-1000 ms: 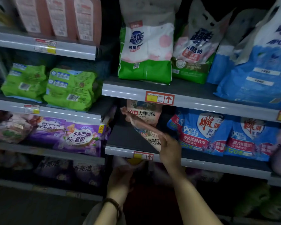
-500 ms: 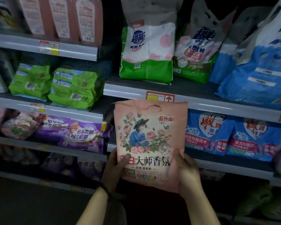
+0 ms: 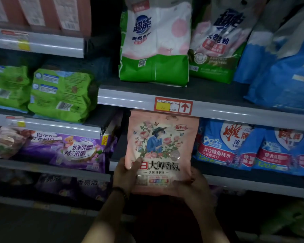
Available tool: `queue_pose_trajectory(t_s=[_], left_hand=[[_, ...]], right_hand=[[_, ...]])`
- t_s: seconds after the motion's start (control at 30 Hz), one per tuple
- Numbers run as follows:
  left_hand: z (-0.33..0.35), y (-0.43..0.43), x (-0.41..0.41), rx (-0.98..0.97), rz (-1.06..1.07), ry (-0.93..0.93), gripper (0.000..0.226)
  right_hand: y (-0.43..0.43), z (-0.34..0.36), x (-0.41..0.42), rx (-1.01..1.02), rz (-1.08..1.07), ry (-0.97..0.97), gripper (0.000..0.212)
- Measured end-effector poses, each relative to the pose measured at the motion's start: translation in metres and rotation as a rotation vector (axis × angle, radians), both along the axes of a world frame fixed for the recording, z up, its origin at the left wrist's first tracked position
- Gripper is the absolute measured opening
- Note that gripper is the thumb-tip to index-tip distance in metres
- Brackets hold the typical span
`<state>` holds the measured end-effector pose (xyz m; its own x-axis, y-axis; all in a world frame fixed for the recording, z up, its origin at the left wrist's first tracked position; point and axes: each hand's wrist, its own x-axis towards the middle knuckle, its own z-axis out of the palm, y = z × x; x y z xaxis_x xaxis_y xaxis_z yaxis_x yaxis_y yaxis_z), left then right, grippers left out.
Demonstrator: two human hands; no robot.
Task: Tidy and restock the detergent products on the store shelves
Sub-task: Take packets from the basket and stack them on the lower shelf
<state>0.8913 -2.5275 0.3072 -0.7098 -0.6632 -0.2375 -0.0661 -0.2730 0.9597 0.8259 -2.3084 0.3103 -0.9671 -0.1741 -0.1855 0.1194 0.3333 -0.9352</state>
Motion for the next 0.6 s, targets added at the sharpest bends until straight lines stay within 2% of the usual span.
queue_pose_trajectory(t_s=[0.07, 0.13, 0.2, 0.27, 0.37, 0.6], left_hand=[[0.0, -0.011, -0.019, -0.044, -0.053, -0.028, 0.03], [-0.001, -0.023, -0.039, 0.023, -0.133, -0.017, 0.029], [-0.005, -0.038, -0.059, 0.072, -0.202, 0.019, 0.042], [-0.008, -0.051, -0.077, -0.008, -0.223, 0.028, 0.054], [-0.004, -0.067, -0.1, -0.11, -0.186, 0.019, 0.047], [0.001, -0.107, -0.164, -0.345, -0.199, -0.027, 0.045]], right_hand=[[-0.009, -0.005, -0.016, -0.002, -0.031, 0.042, 0.063], [-0.021, -0.005, -0.035, 0.017, -0.077, 0.108, 0.061], [-0.032, -0.003, -0.055, 0.041, -0.093, 0.17, 0.061], [-0.043, -0.004, -0.08, 0.036, -0.094, 0.211, 0.054], [-0.064, -0.005, -0.115, 0.017, -0.069, 0.218, 0.046], [-0.11, -0.006, -0.179, -0.113, -0.049, 0.208, 0.055]])
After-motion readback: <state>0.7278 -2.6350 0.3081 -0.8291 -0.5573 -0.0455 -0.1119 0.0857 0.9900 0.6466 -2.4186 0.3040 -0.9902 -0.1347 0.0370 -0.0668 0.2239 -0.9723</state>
